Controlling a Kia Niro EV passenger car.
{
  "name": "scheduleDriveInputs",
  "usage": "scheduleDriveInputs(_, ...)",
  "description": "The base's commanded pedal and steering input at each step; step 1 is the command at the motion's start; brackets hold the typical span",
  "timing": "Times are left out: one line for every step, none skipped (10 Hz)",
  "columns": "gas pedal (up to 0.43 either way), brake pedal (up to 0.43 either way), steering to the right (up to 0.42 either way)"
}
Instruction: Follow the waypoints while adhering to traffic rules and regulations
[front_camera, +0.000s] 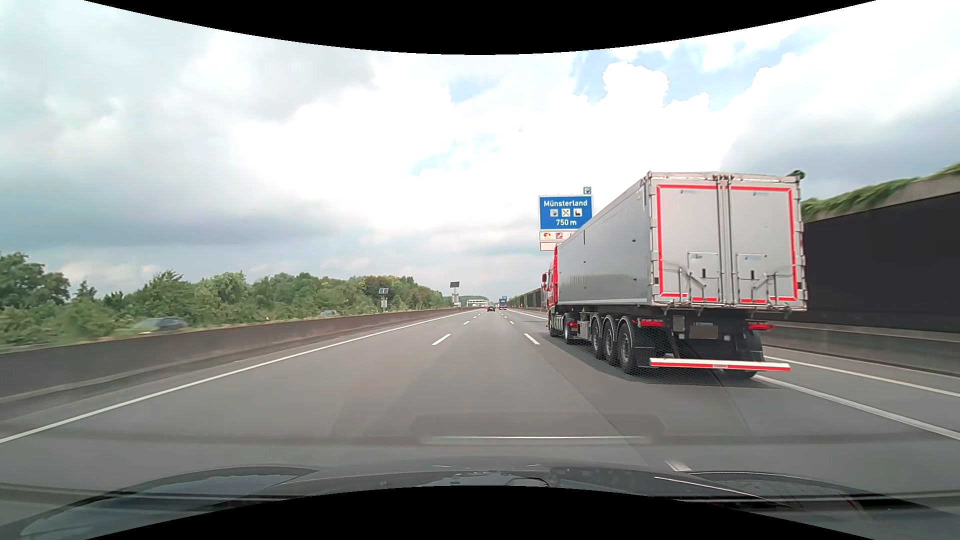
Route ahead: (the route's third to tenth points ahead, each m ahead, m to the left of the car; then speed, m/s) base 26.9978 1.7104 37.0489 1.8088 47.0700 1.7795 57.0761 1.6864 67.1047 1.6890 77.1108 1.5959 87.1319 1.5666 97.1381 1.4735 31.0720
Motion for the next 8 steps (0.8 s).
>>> scheduleDriveInputs(0.268, 0.000, -0.002)
scheduleDriveInputs(0.268, 0.000, -0.002)
scheduleDriveInputs(0.268, 0.000, -0.002)
scheduleDriveInputs(0.268, 0.000, -0.002)
scheduleDriveInputs(0.268, 0.000, -0.002)
scheduleDriveInputs(0.260, 0.000, -0.002)
scheduleDriveInputs(0.260, 0.000, -0.002)
scheduleDriveInputs(0.260, 0.000, -0.002)
